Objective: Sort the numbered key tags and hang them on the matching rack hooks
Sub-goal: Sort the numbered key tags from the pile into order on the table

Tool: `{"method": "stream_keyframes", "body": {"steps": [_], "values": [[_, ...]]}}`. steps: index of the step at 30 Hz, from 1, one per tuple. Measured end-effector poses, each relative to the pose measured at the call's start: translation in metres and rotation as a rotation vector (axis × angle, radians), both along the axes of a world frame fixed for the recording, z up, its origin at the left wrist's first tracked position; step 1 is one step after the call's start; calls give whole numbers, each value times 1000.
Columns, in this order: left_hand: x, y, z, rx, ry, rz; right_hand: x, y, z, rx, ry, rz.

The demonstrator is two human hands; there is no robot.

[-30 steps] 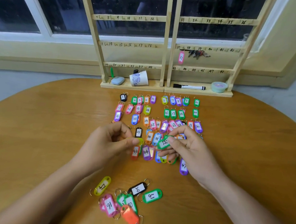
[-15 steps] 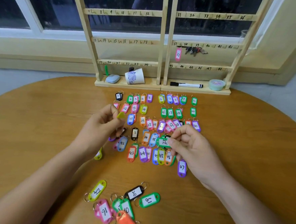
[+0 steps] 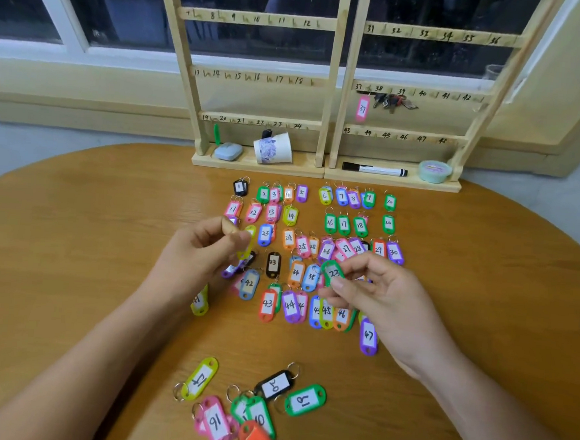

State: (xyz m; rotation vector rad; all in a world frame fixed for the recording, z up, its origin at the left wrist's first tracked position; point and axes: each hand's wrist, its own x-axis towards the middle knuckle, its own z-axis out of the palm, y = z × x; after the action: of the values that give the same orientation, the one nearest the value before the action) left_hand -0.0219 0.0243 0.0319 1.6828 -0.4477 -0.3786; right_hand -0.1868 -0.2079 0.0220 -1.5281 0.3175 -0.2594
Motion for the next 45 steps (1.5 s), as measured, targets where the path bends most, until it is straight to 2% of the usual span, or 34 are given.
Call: {"method": "stream_keyframes", "body": {"steps": [5, 12, 18, 22, 27, 34, 40, 45], "values": [[2, 5, 8, -14, -73, 10, 20, 9, 3, -287, -1, -65], [14, 13, 8, -60, -44, 6, 61, 17, 0, -377, 116, -52], [19, 13, 6, -61, -18, 58, 90, 21, 7, -553, 241, -63], [23, 13, 2, -17, -23, 104, 102, 28, 3, -683, 325, -37], [24, 11, -3, 103, -59, 194, 105, 35, 1, -786, 328, -31], [34, -1, -2, 203, -43, 171, 91, 28, 3, -837, 229, -14], [55, -41, 6, 230, -22, 129, 57, 4, 6, -769, 101, -50], [70, -92, 5, 302, -98, 104, 32, -15, 1, -672, 46, -144]]}}
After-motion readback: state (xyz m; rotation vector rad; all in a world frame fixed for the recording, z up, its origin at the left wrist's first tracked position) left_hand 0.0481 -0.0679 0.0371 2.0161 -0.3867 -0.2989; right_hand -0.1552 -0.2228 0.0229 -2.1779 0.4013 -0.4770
